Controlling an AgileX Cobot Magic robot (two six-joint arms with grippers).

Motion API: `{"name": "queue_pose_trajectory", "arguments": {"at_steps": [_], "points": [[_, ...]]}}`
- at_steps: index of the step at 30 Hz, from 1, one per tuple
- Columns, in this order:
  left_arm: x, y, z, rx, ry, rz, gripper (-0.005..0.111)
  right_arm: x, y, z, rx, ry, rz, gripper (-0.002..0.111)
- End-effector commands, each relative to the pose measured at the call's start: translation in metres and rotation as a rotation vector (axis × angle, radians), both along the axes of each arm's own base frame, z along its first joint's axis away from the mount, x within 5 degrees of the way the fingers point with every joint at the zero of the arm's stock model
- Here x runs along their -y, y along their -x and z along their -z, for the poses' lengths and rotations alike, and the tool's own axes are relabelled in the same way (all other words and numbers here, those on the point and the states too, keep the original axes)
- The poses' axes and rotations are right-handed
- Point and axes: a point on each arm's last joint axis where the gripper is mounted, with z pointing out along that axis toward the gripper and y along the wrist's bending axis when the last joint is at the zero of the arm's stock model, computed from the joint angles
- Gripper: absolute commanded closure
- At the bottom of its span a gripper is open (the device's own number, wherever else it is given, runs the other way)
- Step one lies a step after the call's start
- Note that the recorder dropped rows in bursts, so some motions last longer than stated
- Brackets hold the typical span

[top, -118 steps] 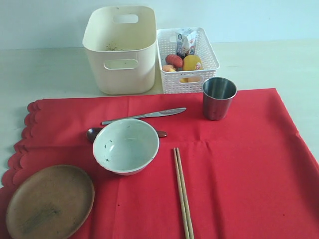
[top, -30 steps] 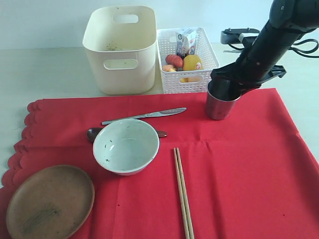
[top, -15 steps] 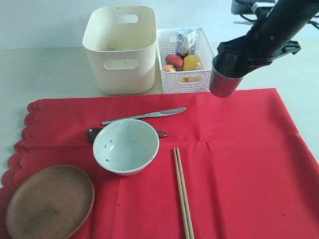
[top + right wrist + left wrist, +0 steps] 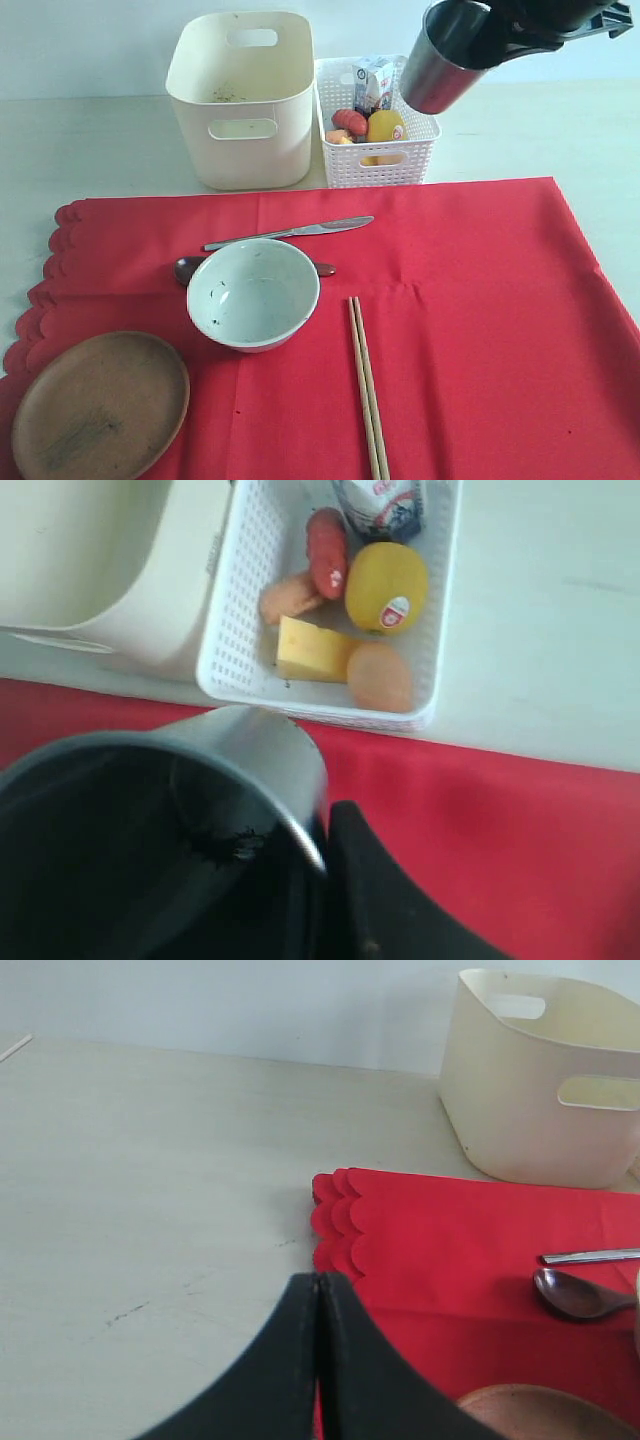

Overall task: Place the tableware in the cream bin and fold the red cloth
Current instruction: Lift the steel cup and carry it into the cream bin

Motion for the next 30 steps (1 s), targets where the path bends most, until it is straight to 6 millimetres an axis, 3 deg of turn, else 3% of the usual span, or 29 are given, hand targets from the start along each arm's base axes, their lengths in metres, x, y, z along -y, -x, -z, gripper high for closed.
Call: {"name": "queue_pose_trajectory", "arguments": {"at_steps": [1,4,8,14,17,22,30], "points": [[0.000,0.000,0.000,0.015,0.002,-0.002,0.107,-0.012,0.002,-0.017,0.061,-0.041,-0.046,0.108],[0.000,0.000,0.000,0.015,0.002,-0.002,0.107,-0.029,0.000,-0.030,0.131,-0.038,-0.098,0.108],[0.000,0.000,0.000,0.015,0.002,-0.002,0.107,-0.066,-0.016,-0.045,0.230,-0.012,-0.185,0.108],[0.000,0.000,0.000,0.015,0.002,-0.002,0.107,-0.125,-0.048,-0.030,0.269,0.043,-0.281,0.108],[0.000,0.000,0.000,0.015,0.002,-0.002,0.107,-0.142,-0.060,-0.022,0.285,0.059,-0.302,0.108],[0.000,0.000,0.000,0.015,0.002,-0.002,0.107,-0.153,-0.082,-0.003,0.277,0.059,-0.292,0.108],[0.000,0.000,0.000,0.015,0.002,-0.002,0.107,-0.159,-0.099,0.028,0.259,0.081,-0.284,0.108]]}}
